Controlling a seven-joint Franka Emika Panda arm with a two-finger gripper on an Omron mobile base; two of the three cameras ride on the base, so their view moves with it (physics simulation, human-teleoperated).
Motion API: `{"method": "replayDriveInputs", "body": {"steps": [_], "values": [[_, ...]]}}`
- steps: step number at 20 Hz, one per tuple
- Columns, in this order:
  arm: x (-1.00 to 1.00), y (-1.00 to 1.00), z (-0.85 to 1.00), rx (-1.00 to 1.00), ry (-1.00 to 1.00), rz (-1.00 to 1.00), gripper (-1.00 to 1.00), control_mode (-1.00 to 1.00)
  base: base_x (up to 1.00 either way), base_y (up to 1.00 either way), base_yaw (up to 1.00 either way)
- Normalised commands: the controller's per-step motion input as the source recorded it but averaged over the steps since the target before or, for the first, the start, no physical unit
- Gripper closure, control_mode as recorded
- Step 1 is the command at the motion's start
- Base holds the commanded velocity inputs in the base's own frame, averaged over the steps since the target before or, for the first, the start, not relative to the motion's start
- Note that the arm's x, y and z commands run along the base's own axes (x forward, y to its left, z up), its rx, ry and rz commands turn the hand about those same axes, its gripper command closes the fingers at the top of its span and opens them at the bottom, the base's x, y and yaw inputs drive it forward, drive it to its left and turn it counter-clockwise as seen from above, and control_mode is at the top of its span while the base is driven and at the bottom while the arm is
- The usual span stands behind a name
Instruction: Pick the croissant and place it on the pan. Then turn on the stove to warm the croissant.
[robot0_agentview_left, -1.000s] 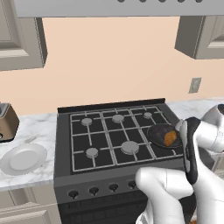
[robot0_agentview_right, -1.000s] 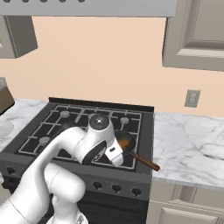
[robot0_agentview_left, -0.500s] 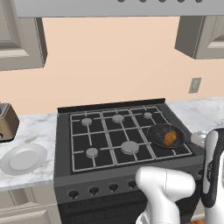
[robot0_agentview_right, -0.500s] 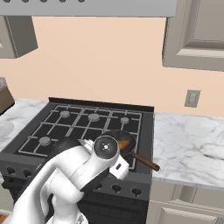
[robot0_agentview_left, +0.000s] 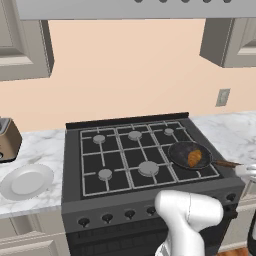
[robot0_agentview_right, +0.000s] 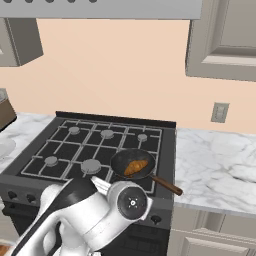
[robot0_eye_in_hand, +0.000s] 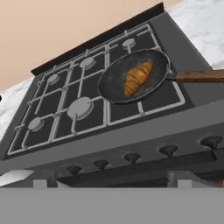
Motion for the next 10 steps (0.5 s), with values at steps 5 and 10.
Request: {"method": "replayDriveInputs", "body": {"steps": [5, 10], "values": [[-0.13, 0.0, -0.04, 0.0, -0.32, 0.14, -1.0, -1.0, 0.0, 0.0, 0.0], [-0.18, -0.02, -0.21, 0.0, -0.42, 0.12, -1.0, -1.0, 0.0, 0.0, 0.0]]}}
